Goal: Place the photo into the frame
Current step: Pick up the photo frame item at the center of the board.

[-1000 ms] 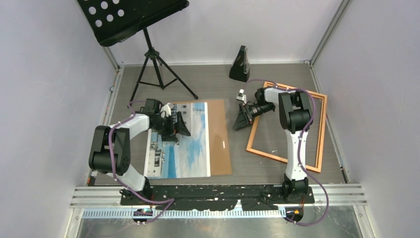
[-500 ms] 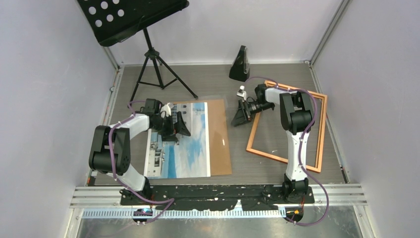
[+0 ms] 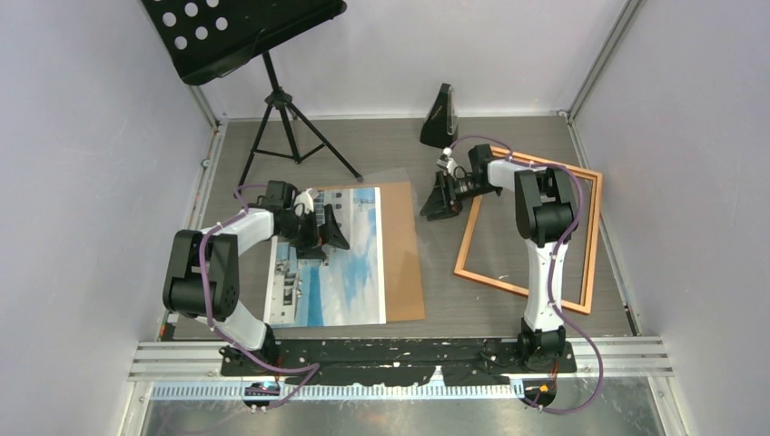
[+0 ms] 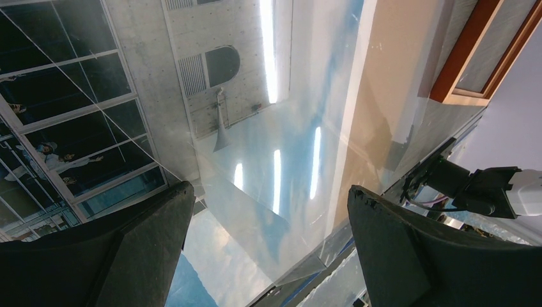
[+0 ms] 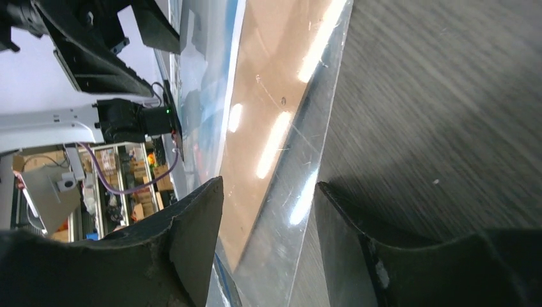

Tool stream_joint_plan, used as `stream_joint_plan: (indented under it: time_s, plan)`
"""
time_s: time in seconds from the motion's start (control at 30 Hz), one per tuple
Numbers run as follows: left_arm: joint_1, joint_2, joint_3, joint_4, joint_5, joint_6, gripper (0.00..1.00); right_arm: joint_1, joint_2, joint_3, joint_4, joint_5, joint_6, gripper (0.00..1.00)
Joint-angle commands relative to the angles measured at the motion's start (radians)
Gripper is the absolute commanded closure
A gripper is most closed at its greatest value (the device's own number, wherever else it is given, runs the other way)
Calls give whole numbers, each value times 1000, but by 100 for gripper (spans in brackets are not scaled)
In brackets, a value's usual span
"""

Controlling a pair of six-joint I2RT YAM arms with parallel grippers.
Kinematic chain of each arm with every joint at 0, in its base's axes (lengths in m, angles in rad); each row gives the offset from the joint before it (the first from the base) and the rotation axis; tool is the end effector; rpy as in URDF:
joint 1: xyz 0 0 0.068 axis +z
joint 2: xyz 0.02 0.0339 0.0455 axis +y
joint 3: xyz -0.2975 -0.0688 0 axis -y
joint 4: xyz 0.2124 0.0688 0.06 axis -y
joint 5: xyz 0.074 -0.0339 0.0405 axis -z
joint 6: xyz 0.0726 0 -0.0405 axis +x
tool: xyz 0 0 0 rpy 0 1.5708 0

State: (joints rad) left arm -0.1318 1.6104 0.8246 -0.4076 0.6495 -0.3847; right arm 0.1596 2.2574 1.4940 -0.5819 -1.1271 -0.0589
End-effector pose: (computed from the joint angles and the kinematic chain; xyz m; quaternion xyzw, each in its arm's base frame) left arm 0.2648 -0.0794 0.1804 -0.0580 0.9310 -0.3484 0.0918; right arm 0.4112 0.1326 0.1376 -0.1513 0.8284 0.5349 0.0683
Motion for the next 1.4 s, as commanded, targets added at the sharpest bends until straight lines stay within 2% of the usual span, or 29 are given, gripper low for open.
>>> stream_joint_plan:
  time_s: [0.0, 0.43, 0.7, 0.8, 1.27, 1.37]
  plan:
    - [-31, 71, -44, 6, -79, 55, 1, 7, -31, -19, 120, 140, 105, 38]
    - [-31, 74, -43, 8, -66, 55, 1, 4, -84, -179, 384, 116, 318, 32]
    - [-31, 84, -41, 6, -64, 55, 1, -32, -114, -334, 719, 80, 514, 30]
    - [-31, 87, -38, 6, -63, 56, 1, -34, -122, -351, 743, 78, 546, 30]
    - [-31, 92, -38, 6, -58, 55, 1, -38, -127, -461, 1080, 53, 851, 30]
    - [-31, 92, -37, 6, -60, 55, 1, -38, -134, -466, 1099, 53, 886, 30]
